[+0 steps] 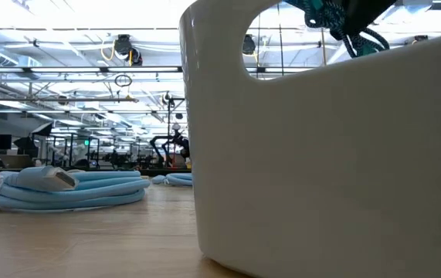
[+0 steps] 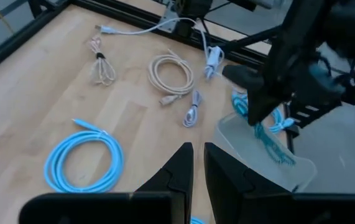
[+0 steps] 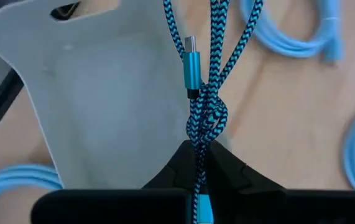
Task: Sort cables
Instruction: Put the green charger cable into the gray bin
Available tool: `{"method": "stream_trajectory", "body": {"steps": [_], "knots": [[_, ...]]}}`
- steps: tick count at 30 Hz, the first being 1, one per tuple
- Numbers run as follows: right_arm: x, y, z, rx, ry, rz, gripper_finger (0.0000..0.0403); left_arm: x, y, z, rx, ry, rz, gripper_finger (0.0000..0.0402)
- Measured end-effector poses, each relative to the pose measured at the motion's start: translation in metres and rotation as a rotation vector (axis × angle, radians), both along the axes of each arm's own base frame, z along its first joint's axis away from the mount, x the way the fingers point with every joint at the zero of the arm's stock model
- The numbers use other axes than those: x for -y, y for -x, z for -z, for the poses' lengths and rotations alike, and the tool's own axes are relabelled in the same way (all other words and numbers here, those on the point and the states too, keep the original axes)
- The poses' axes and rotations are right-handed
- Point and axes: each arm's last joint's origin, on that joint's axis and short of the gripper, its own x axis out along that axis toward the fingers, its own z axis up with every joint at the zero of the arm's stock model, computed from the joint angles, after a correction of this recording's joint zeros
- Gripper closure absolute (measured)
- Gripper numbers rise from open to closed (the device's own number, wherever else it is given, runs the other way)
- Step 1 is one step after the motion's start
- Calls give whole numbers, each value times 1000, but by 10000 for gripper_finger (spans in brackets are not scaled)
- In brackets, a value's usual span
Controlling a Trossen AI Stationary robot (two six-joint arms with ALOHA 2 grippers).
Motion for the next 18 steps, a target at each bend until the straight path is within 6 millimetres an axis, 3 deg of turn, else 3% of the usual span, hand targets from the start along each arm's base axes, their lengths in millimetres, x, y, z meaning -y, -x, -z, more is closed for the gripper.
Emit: {"method": "stream_trajectory", "body": {"steps": [5, 10, 18], "knots": [[-25, -8, 16, -80, 47, -37, 394, 21, 7, 0, 8, 1, 8, 360], [-43, -11, 20, -88, 40, -50, 394, 33, 12, 0, 14, 18, 20, 360], [-53, 5, 21, -161, 53, -25, 394, 43, 17, 0, 29, 16, 2, 360]]}}
